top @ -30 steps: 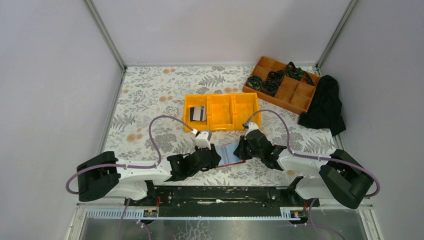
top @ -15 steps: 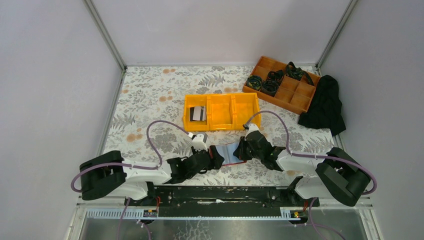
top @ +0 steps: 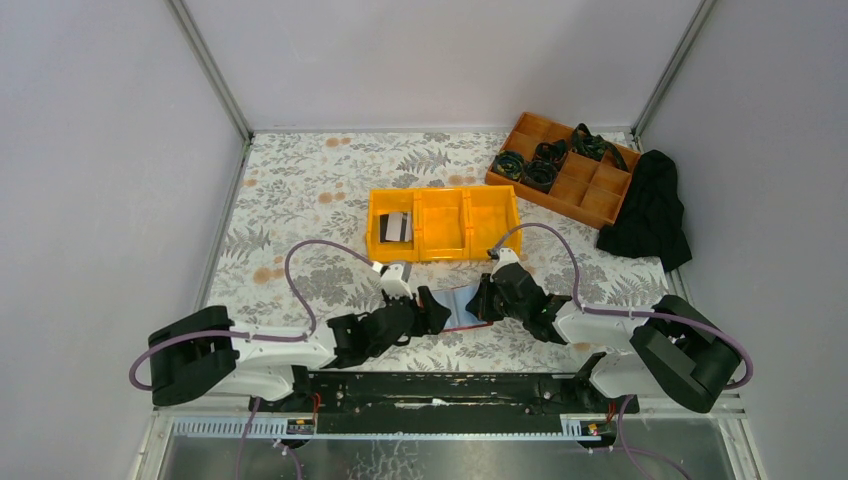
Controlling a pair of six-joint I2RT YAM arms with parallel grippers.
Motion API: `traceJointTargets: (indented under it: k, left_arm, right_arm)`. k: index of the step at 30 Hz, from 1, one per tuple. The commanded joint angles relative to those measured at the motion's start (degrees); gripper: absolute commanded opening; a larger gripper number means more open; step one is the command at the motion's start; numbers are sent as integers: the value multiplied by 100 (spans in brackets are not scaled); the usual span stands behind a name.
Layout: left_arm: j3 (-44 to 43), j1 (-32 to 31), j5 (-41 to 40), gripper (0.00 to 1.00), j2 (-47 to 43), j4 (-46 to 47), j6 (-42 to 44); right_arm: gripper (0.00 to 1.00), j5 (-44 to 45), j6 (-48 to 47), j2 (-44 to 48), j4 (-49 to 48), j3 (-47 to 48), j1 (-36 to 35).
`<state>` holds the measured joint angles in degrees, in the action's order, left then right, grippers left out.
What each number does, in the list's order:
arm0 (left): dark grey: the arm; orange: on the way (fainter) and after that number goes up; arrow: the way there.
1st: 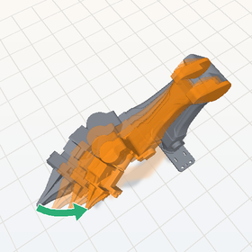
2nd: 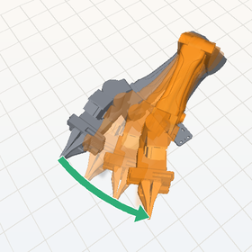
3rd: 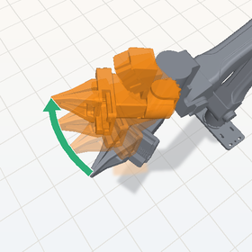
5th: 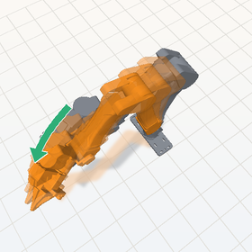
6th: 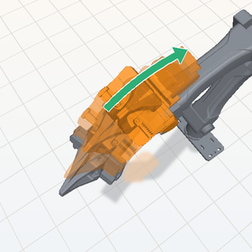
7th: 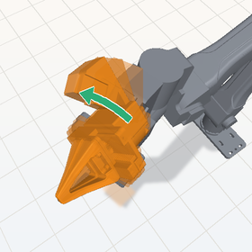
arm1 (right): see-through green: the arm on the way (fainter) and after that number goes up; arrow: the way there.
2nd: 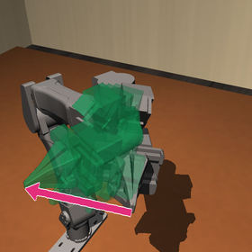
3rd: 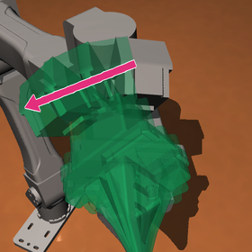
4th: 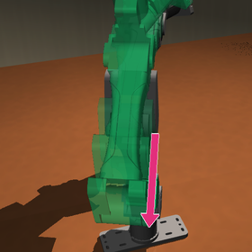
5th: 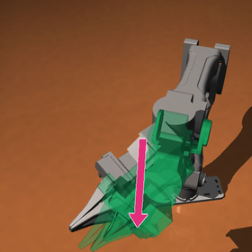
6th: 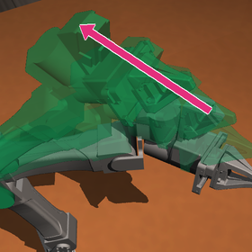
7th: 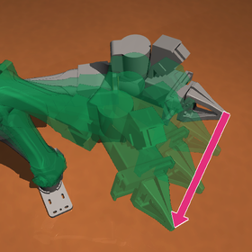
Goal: Take the credit cards out of the card holder
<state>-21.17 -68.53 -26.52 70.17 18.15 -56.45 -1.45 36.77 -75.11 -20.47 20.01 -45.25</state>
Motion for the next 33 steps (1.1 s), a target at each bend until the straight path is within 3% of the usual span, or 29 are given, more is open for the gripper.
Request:
traceJointTargets:
  k: [1,11,33]
  left_arm:
    - [-35,-18,-102,73,155,475,142]
    - [-95,18,-124,73,650,786,183]
    - [-175,379,611,73,1254,1185,-45]
  right_arm:
    - [0,-59,-9,-50,103,-32,17]
    - [0,-94,-21,-107,102,-15,17]
    - [0,-60,-47,59,86,-104,25]
